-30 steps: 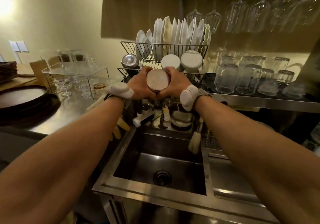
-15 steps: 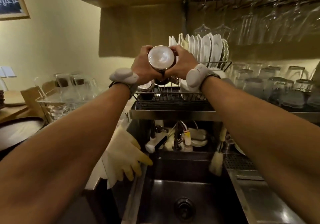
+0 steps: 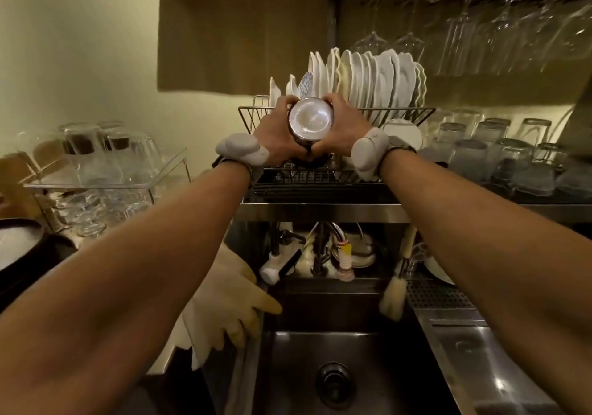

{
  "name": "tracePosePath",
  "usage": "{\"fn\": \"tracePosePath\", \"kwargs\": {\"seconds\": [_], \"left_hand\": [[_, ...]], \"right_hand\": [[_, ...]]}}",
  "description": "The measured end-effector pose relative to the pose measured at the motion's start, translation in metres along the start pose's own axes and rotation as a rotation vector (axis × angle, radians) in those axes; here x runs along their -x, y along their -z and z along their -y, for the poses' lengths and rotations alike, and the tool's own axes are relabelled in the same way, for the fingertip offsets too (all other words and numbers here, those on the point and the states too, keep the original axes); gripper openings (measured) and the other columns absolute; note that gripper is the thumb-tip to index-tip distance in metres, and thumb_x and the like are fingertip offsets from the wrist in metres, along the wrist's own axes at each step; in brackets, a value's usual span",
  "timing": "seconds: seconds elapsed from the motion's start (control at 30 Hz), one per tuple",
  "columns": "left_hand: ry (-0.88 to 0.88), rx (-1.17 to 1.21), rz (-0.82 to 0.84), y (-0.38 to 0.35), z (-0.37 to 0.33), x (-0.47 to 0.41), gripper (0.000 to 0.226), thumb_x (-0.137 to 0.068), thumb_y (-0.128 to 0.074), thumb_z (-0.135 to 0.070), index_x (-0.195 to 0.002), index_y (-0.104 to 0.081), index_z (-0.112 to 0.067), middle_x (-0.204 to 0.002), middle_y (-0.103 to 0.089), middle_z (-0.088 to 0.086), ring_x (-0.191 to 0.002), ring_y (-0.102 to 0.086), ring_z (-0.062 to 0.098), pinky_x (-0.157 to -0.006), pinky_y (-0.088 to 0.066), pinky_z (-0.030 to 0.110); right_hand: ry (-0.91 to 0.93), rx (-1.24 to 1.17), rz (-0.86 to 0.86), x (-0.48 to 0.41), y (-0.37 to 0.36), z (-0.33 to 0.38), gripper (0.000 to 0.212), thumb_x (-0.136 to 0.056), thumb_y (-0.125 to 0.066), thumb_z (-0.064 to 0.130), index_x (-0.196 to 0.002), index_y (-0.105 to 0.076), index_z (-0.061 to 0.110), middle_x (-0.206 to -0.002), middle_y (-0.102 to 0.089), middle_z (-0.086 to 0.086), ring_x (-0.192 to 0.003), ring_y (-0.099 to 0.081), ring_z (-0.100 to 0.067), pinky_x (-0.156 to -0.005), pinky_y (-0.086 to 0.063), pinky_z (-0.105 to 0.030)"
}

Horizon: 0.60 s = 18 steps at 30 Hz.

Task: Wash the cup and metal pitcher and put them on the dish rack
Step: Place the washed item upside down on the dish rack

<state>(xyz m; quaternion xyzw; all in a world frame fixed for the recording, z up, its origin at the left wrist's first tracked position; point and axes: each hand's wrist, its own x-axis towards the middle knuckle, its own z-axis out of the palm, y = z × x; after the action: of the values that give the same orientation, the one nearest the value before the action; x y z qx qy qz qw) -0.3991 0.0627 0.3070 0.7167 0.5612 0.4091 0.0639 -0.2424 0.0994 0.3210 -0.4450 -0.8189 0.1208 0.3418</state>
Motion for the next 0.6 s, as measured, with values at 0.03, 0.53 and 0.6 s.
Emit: {"fn": "tracePosePath", "kwargs": {"seconds": [0.03, 0.53, 0.6], "left_hand": [[0.01, -0.013, 0.007, 0.0, 0.0, -0.001, 0.103, -0.053, -0.09, -0.023, -0.138, -0.033, -0.014, -0.126, -0.061, 0.006, -0.115, -0.059, 0.022, -0.099, -0.048, 0.033], [0.341, -0.398, 0.094, 0.013, 0.042, -0.005, 0.084, -0.065, -0.079, -0.035, -0.138, -0.043, -0.014, -0.129, -0.059, 0.009, -0.111, -0.06, 0.029, -0.092, -0.053, 0.039], [0.342, -0.405, 0.09, 0.015, 0.045, -0.005, 0.083, -0.066, -0.078, -0.034, -0.138, -0.043, -0.012, -0.129, -0.059, 0.009, -0.111, -0.06, 0.03, -0.093, -0.053, 0.038]], "right_hand": [[0.001, 0.016, -0.001, -0.001, 0.001, 0.0, 0.094, -0.054, -0.086, 0.025, -0.133, -0.036, 0.017, -0.126, -0.053, -0.006, -0.105, -0.054, -0.019, -0.083, -0.044, -0.025], [-0.07, 0.079, 0.066, -0.011, -0.018, -0.006, 0.101, -0.053, -0.089, 0.021, -0.137, -0.034, 0.01, -0.133, -0.048, -0.008, -0.121, -0.048, -0.026, -0.095, -0.042, -0.03], [-0.092, 0.153, 0.126, -0.016, -0.025, -0.006, 0.108, -0.052, -0.091, 0.028, -0.14, -0.031, 0.013, -0.138, -0.048, -0.006, -0.127, -0.046, -0.029, -0.106, -0.034, -0.041]]}}
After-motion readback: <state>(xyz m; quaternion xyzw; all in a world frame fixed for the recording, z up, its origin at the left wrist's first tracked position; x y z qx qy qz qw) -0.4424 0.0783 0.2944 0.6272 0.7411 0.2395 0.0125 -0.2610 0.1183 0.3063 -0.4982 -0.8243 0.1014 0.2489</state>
